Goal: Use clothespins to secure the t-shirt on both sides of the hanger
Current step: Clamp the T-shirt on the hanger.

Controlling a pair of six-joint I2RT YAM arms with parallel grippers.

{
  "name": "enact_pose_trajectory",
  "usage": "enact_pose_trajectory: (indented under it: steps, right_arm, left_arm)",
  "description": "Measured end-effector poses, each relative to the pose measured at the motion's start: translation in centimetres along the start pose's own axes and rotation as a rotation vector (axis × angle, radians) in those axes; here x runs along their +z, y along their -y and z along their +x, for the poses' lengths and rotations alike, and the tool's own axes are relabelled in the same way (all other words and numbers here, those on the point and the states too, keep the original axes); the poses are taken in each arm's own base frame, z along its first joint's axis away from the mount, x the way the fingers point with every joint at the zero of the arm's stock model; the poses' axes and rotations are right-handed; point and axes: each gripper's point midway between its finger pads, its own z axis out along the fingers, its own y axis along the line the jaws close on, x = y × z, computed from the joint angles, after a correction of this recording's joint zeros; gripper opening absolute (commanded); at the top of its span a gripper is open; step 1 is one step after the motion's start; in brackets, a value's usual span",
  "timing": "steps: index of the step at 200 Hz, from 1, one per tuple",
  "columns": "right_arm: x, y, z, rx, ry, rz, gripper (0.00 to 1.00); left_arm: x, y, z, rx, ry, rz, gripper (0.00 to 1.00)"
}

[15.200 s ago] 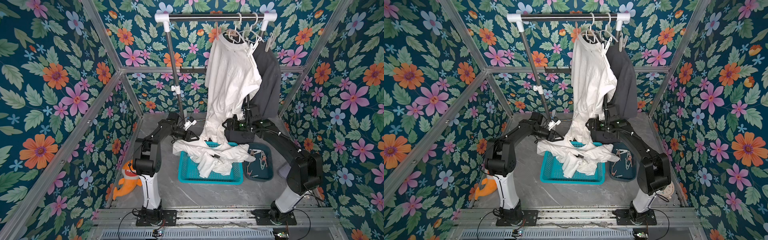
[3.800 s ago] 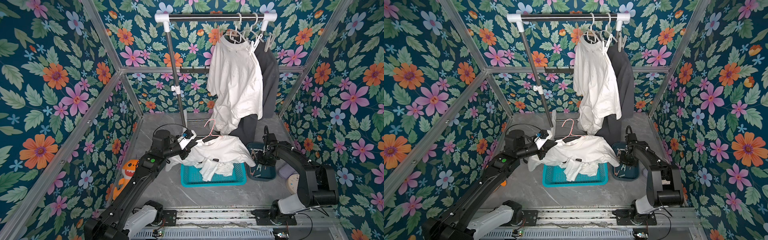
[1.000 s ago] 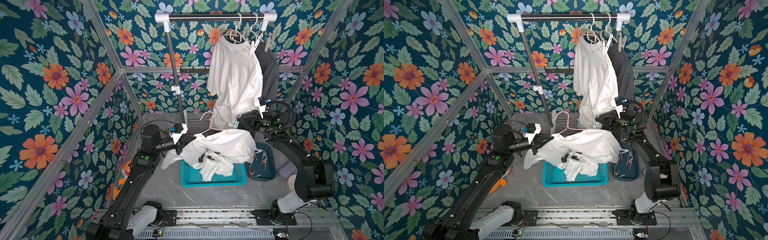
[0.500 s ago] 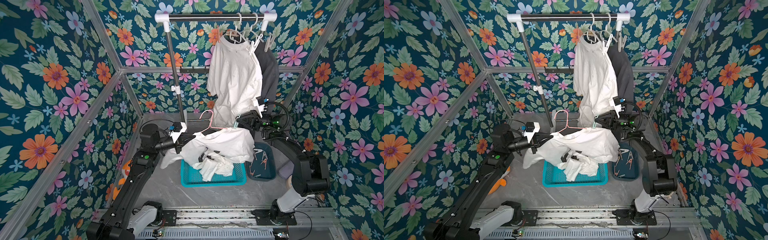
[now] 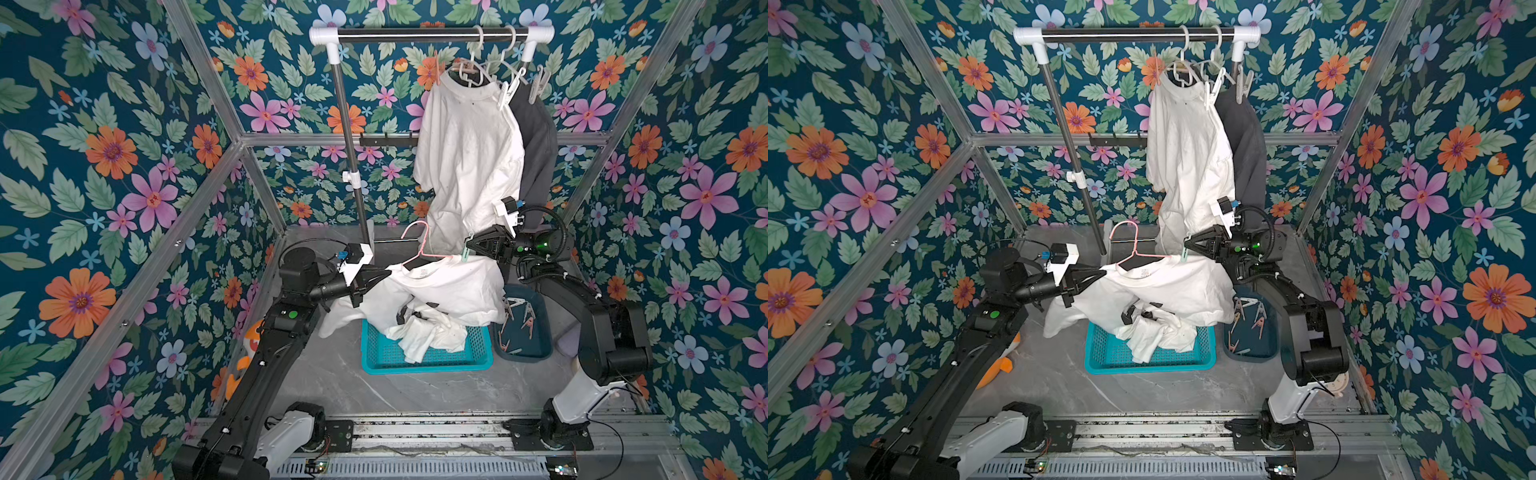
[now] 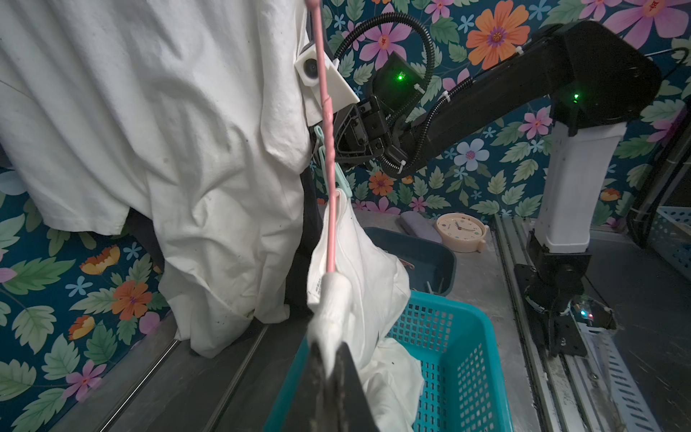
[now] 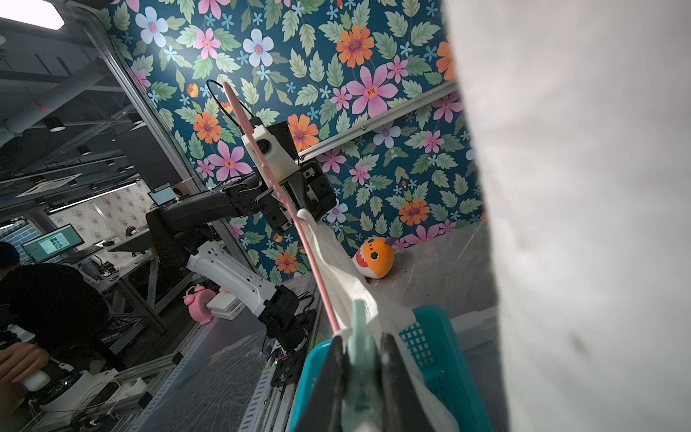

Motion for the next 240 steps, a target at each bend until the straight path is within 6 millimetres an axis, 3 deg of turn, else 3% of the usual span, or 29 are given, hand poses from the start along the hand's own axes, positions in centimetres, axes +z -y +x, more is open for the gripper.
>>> enact_pose_trajectory:
  steps: [130,165,195,215,228,240]
  right_arm:
    - [-0.1,-0.3,1.2,0.039,-0.002,0.005,0.00]
    - [-0.3,-1.0,0.8,0.037,-0.001,0.009,0.23]
    - [-0.2,-1.5,0.4,0.021,-0.002,0.008,0.32]
    - [-0.2,-1.6,0.3,0.029,-0.004,0.013,0.59]
    - [-0.2,-2.0,0.1,0.015,-0.005,0.017,0.72]
    - [-0.2,-2.4,-0.2,0.003,-0.004,0.022,0.99]
  left_arm:
    - [0.0,-0.6,-0.2,-0.022,0.016,-0.011,0.00]
    - [-0.1,-0.5,-0.4,-0.013,0.021,-0.011,0.00]
    - [0.0,-0.6,-0.4,-0.014,0.024,-0.009,0.00]
    - [0.1,-0.6,-0.3,-0.016,0.022,-0.008,0.00]
    - [0.1,-0.7,-0.3,-0.017,0.021,-0.009,0.00]
    - [0.1,-0.7,-0.3,-0.017,0.021,-0.010,0.00]
